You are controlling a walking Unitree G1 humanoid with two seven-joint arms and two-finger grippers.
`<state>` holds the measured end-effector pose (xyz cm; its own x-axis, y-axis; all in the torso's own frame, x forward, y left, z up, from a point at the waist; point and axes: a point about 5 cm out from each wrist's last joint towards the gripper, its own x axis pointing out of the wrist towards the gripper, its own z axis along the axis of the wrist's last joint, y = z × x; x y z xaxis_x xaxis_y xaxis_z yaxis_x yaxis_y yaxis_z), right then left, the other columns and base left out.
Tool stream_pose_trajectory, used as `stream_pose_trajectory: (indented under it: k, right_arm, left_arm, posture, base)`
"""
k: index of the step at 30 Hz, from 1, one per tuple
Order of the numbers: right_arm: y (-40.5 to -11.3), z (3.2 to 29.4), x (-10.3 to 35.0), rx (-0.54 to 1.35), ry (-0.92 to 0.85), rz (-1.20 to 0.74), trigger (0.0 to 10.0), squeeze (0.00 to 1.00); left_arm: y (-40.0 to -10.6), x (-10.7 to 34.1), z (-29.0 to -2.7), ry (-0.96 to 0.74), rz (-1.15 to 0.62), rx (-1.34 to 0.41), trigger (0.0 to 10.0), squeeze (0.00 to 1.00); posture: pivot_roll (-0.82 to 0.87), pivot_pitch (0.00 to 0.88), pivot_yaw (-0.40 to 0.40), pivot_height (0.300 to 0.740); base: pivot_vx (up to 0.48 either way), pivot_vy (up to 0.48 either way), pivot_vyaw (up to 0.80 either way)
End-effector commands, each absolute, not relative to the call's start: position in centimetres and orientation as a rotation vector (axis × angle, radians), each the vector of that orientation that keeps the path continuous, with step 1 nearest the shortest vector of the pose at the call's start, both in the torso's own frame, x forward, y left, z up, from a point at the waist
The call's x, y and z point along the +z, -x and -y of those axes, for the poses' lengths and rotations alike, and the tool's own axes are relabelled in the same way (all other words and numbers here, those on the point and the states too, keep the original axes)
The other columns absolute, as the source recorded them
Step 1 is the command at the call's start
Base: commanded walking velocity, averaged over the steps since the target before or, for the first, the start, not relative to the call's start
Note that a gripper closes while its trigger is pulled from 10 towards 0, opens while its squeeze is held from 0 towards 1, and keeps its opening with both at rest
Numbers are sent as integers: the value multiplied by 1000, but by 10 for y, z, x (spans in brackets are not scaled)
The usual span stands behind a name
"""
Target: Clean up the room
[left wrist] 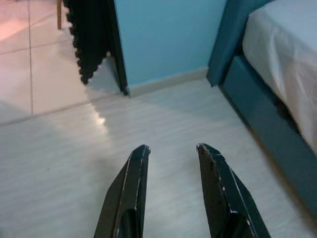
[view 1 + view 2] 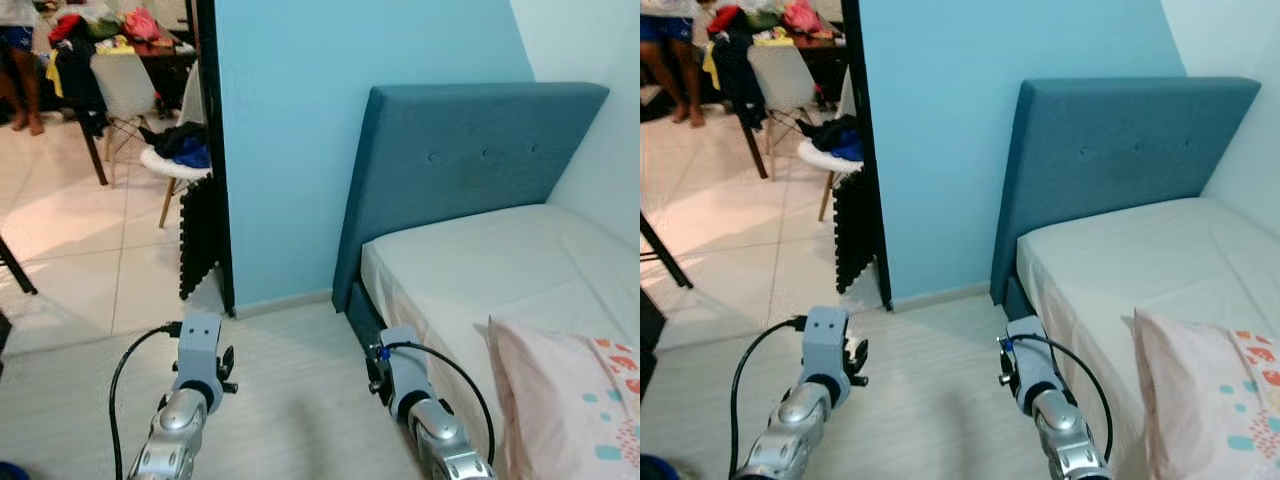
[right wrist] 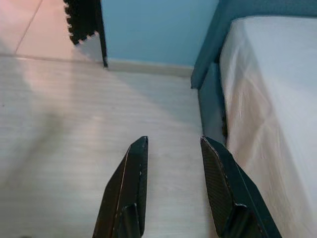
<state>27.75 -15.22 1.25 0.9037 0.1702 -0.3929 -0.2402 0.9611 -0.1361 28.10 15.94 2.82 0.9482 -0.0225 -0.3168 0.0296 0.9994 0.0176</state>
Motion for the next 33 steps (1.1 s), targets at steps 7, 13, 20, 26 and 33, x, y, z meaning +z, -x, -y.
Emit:
stream_pose_trajectory:
  k: [7,13,20,26,33]
  right_arm:
    - [-279,155,14,203,180,-387,10000,0]
    - [-279,155,14,203,182,-385,10000,0]
    - [-280,154,15,207,182,-384,10000,0]
    - [-282,153,16,210,184,-378,10000,0]
    - [-282,153,16,202,181,-371,10000,0]
  left_arm:
    - [-282,27,-155,-26,-326,-50,10000,0]
    - [-282,25,-155,-17,-336,-45,10000,0]
    - [-284,27,-158,24,-340,-18,10000,0]
    - [-286,28,-161,13,-329,-9,10000,0]
    - [-287,28,-159,-33,-327,-7,10000,0]
  posture:
    - [-2,0,-91,738]
    - [-5,0,-93,738]
    - [-5,0,-99,738]
    - [-7,0,-94,738]
    - [-6,0,-81,738]
  base:
    - [0,-372,0]
    - [0,-370,0]
    - [0,100,0]
    - [0,477,0]
    - [0,66,0]
